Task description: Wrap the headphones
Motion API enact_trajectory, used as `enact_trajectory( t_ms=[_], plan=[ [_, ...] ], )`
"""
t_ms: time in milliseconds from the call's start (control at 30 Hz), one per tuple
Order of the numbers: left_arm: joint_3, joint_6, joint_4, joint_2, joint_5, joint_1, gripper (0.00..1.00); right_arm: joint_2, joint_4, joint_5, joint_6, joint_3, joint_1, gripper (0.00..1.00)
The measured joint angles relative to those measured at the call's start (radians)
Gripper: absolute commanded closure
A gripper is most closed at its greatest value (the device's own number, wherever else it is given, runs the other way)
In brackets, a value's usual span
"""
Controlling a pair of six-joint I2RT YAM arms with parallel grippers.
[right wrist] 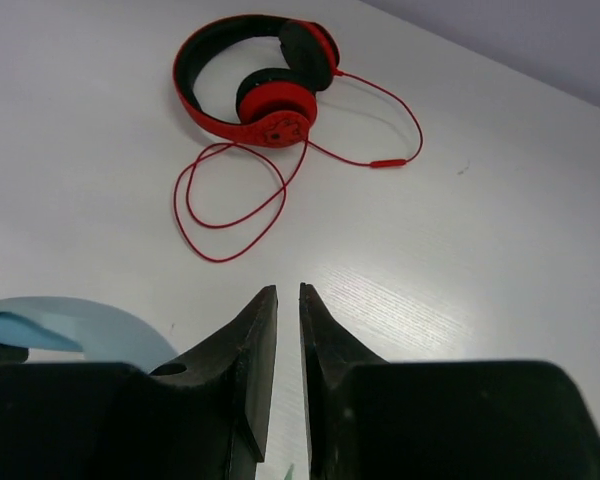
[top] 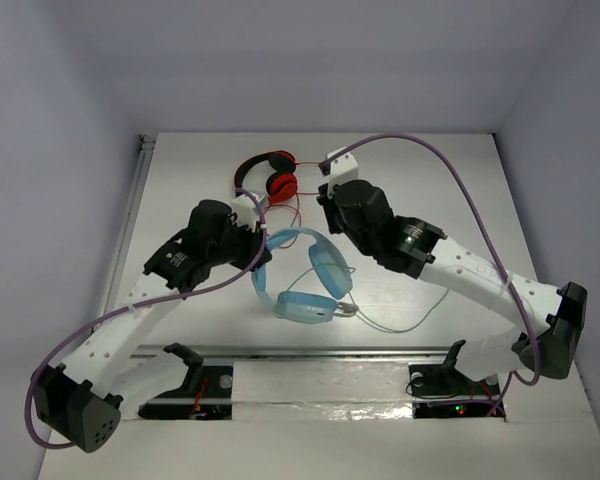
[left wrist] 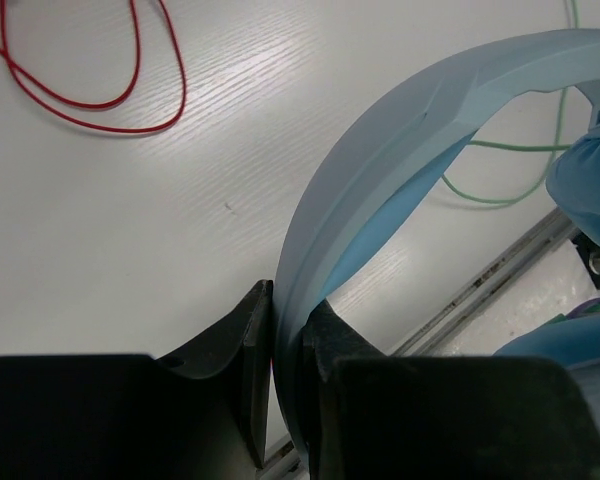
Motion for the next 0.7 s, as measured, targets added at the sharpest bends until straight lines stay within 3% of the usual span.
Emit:
enact_trajectory(
  t_ms=[300, 333, 467, 567, 633, 700],
  plan=[
    [0.014, -0.007, 0.000, -0.018, 0.146, 0.000, 1.00, -0.121, 0.042, -0.126, 0.098, -0.148, -0.053, 0.85],
    [0.015, -0.008, 0.000, -0.018, 0.162, 0.000, 1.00, -0.164, 0.045, -0.135, 0.117, -0.174, -0.053, 0.84],
    [0.021, -0.010, -0.003, -0.016, 0.202, 0.000, 1.00, -0.394, 0.075, -0.157, 0.191, -0.252, -0.058, 0.58],
    [0.042, -0.010, -0.006, -0.002, 0.219, 0.001, 1.00, -0.534, 0.111, -0.168, 0.237, -0.291, -0.058, 0.56],
    [0.055, -0.010, -0.006, 0.005, 0.227, 0.005, 1.00, -0.603, 0.129, -0.175, 0.268, -0.328, -0.058, 0.57],
    [0.064, -0.009, -0.004, 0.009, 0.240, 0.018, 1.00, -0.679, 0.151, -0.195, 0.301, -0.403, -0.058, 0.72]
  ],
)
